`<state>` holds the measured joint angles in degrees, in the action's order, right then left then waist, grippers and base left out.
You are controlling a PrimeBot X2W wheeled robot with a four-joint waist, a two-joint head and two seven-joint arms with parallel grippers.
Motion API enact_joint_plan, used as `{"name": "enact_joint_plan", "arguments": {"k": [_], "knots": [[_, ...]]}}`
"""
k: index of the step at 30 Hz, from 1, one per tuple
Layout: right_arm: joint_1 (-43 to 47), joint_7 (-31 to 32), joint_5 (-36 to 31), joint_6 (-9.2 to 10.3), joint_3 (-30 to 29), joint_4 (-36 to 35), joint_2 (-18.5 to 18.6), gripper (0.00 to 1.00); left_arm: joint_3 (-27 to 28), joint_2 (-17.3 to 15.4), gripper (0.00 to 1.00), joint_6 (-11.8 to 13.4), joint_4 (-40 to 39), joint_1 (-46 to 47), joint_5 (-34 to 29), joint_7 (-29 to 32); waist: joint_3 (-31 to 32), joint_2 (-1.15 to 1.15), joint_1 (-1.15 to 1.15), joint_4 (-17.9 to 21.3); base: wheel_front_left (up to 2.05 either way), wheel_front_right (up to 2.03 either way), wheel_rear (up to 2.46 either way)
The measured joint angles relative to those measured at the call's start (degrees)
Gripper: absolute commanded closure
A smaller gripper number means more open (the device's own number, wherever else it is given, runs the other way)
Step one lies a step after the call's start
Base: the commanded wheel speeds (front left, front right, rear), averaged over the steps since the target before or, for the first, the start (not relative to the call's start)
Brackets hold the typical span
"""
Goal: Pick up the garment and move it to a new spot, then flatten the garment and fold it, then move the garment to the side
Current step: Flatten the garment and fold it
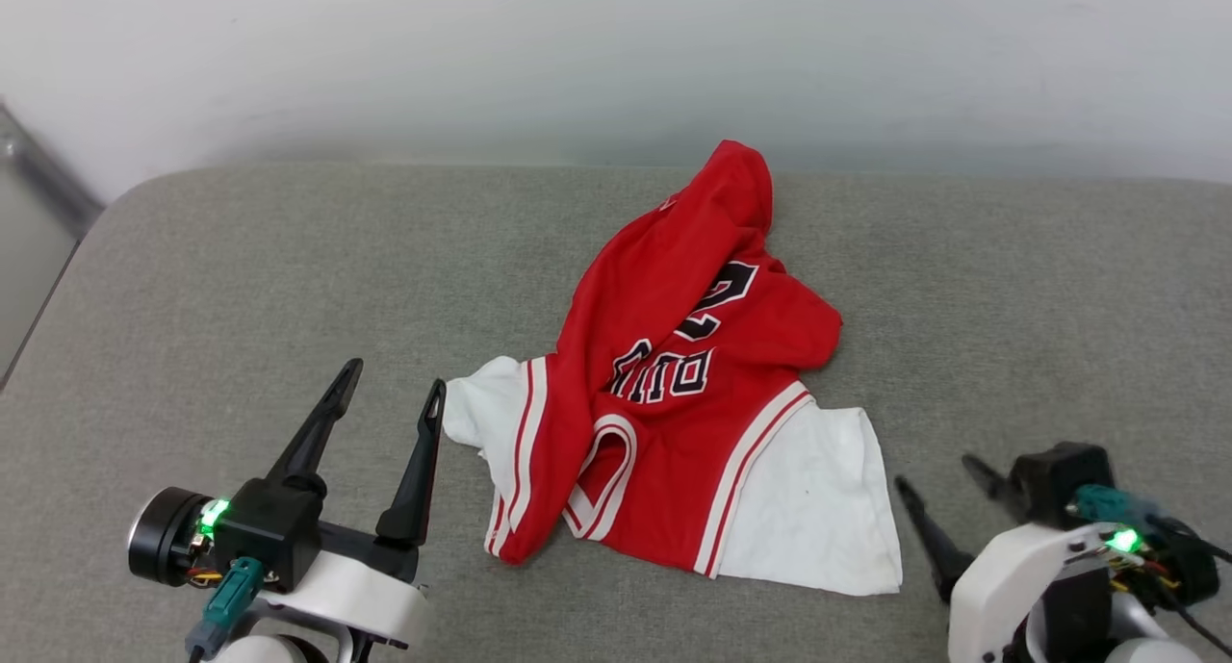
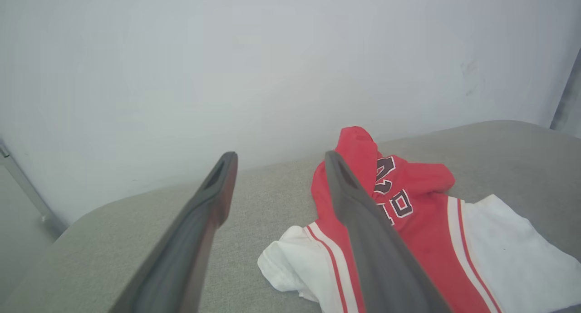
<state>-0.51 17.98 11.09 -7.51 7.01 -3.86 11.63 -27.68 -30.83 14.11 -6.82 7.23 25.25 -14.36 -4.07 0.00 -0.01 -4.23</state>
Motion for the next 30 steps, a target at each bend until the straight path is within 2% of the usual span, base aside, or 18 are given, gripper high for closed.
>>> {"name": "enact_joint_plan", "arguments": {"k": [6, 10, 15, 23, 24, 25, 26, 30], "knots": [[0.54, 18.78, 0.77, 0.0, -0.22, -2.53, 0.11, 0.0, 1.99, 1.36, 0.0, -0.4, 0.01, -0.54, -2.26, -0.54, -1.78, 0.0, 0.0, -1.8, 0.0, 0.0, 0.0], [-0.9, 25.95, -1.31, 0.01, -1.08, -2.07, -0.66, 0.0, 3.2, 3.26, 0.0, -1.53, -0.4, -0.13, -3.77, -0.55, -3.14, 0.0, 0.0, -3.48, 0.0, 0.0, 0.0], [-2.44, 28.97, -2.76, 0.01, -2.15, 1.54, -2.83, 0.0, 4.77, 5.27, 0.0, -3.12, -0.33, 0.03, -5.15, -0.63, -4.76, 0.0, 0.0, -5.79, 0.0, 0.0, 0.0], [-3.46, 28.33, -3.87, 0.01, -2.97, 8.55, -3.83, 0.0, 7.09, 7.33, 0.0, -5.57, 0.79, 0.02, -6.66, -0.63, -6.89, 0.0, 0.0, -8.55, 0.0, 0.0, 0.0], [-3.66, 28.21, -3.86, 0.01, -3.03, 9.31, -3.85, 0.14, 7.42, 7.6, 0.0, -5.84, 0.91, 0.02, -6.89, -0.63, -7.04, 0.0, 0.0, -8.73, 0.0, 0.0, 0.0], [-3.84, 28.13, -3.85, 0.01, -3.08, 9.91, -3.83, 0.59, 7.65, 7.82, 0.0, -6.13, 1.12, 0.02, -6.94, -0.63, -7.13, 0.0, 0.0, -8.84, 0.0, 0.0, 0.0], [-4.03, 27.87, -3.79, 0.01, -2.97, 10.45, -3.76, 1.0, 7.84, 7.97, 0.0, -6.45, 1.38, 0.01, -7.01, -0.63, -7.15, 0.0, 0.0, -8.85, 0.0, 0.0, 0.0], [-4.33, 26.83, -2.42, -0.02, -2.46, 11.83, -2.79, 1.0, 9.07, 8.51, 0.0, -7.38, 2.38, -0.63, -7.26, -0.63, -6.54, 0.0, 0.0, -8.07, 0.0, 0.0, 0.0]]}}
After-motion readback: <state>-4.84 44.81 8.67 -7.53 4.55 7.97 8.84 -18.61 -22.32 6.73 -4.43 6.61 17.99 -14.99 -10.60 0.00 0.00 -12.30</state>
